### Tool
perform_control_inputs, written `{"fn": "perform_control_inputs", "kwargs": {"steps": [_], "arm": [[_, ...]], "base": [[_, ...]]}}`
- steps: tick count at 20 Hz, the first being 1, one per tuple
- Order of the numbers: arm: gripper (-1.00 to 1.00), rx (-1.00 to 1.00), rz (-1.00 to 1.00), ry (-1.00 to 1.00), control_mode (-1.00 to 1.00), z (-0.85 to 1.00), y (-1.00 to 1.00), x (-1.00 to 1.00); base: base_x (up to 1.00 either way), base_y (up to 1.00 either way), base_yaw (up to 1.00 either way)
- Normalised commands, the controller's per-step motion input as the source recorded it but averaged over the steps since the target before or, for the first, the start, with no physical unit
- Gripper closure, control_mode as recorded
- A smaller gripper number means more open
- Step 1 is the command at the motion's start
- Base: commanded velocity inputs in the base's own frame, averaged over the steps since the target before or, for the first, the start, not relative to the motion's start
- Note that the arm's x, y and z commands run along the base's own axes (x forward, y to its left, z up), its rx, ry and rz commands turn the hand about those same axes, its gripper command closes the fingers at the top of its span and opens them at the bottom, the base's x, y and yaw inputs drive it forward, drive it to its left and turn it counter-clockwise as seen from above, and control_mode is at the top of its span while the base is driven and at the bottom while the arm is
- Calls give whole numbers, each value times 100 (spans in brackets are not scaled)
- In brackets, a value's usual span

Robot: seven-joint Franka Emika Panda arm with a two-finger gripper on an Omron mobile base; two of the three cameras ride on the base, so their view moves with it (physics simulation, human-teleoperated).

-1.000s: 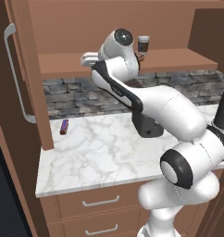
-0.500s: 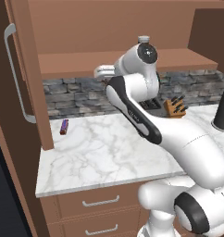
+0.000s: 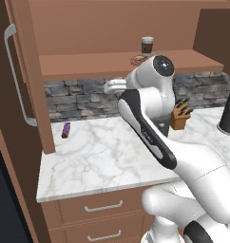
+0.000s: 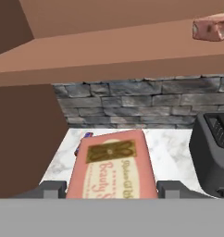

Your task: Pick the bar soap and bar soap from the cabinet and place them on the counter.

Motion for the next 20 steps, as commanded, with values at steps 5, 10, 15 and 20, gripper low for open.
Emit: {"fn": "perform_control_inputs", "kwargs": {"steps": [5,10,15,20], "arm": [[100,0,0,12,-100,-28,-8,-20],[100,0,0,12,-100,-36,-1,-1],[100,0,0,2,-100,-50,0,0],[100,0,0,0,-100,-50,0,0]], "base": [[0,0,0],[0,0,0],[0,0,0],[0,0,0]]}}
